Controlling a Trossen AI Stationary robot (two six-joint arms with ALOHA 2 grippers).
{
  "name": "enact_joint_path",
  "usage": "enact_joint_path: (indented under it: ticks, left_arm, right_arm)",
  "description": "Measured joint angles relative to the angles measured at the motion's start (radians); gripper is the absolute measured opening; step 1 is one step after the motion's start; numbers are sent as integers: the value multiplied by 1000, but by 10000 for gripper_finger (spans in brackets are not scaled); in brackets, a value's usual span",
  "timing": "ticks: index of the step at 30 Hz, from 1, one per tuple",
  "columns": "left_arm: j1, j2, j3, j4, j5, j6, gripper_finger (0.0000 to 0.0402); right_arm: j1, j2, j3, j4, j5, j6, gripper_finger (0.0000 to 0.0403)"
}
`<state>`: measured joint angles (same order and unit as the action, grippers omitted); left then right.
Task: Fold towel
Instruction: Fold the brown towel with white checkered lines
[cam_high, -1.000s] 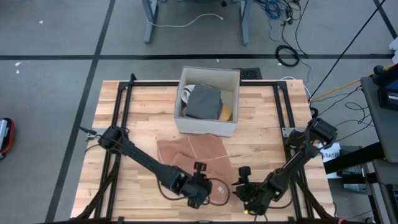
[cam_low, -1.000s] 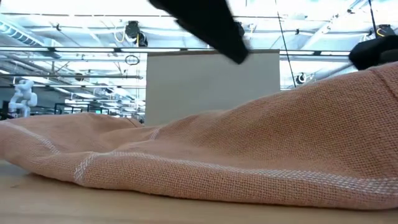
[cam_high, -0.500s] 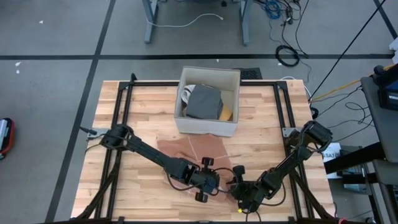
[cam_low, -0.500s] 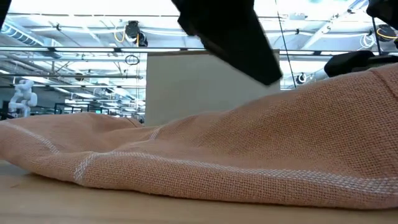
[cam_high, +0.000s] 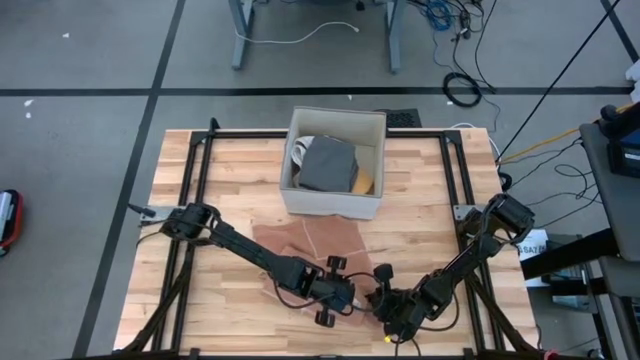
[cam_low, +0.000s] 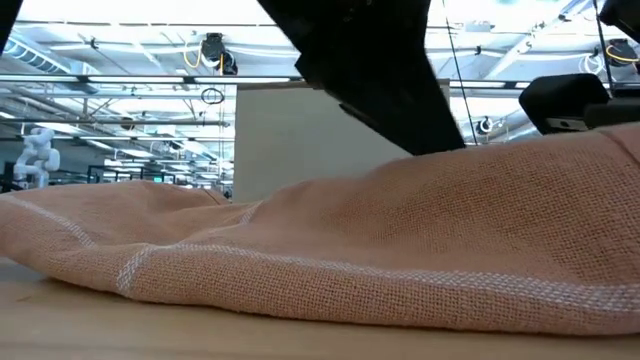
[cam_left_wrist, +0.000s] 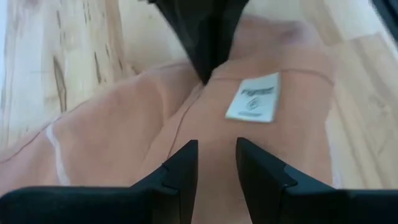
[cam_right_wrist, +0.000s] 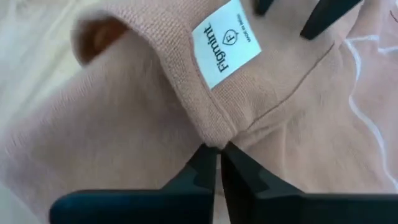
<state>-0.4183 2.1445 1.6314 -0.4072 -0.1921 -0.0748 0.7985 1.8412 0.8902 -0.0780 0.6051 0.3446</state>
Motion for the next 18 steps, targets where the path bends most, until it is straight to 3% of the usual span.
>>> enact_joint_path:
  ticks: [5, 10, 16, 18]
  left_arm:
    - [10, 0, 0, 45, 6, 1, 117]
    - [47, 0, 0, 102, 54, 1, 117]
    - [84, -5, 0, 137, 92, 14, 117]
    - [99, -13, 0, 147, 160, 31, 117]
  right_arm:
    - [22, -35, 2, -109, 30, 4, 2]
    - [63, -103, 54, -322, 170, 15, 1]
    - [124, -132, 101, -354, 187, -146, 0]
    - [140, -132, 107, -355, 181, -183, 0]
